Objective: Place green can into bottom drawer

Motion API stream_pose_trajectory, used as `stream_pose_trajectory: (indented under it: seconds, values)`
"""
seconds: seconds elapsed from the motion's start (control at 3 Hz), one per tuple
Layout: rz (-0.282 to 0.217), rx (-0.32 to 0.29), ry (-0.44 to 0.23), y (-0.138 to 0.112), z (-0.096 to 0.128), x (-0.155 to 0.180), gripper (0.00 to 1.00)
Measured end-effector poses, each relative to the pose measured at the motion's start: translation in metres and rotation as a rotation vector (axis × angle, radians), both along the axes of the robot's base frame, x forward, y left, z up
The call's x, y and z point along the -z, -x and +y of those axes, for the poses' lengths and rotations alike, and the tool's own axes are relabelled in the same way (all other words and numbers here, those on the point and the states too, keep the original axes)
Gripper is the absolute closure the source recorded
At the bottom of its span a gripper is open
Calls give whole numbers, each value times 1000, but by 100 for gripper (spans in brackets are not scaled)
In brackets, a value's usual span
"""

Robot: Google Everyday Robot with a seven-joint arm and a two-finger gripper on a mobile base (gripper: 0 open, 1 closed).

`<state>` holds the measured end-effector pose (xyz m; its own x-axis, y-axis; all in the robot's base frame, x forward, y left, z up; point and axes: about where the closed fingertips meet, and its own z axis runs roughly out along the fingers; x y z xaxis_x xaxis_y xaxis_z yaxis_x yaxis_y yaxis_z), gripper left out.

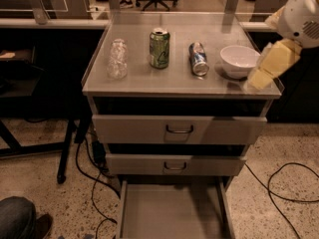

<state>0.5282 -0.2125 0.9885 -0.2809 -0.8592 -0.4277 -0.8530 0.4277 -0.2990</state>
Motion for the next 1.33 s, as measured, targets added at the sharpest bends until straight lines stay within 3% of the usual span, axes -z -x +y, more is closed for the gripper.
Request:
stream_pose_trajectory:
  seconds: [0.33, 0.67, 1.0, 1.33]
  values:
    - [-36, 34, -91, -43, 9, 7, 0]
    - [-26, 24, -159, -75, 22, 15, 0]
    - [-26, 23, -167, -80, 22, 16, 0]
    - [-63, 52, -211, -85, 30, 22, 0]
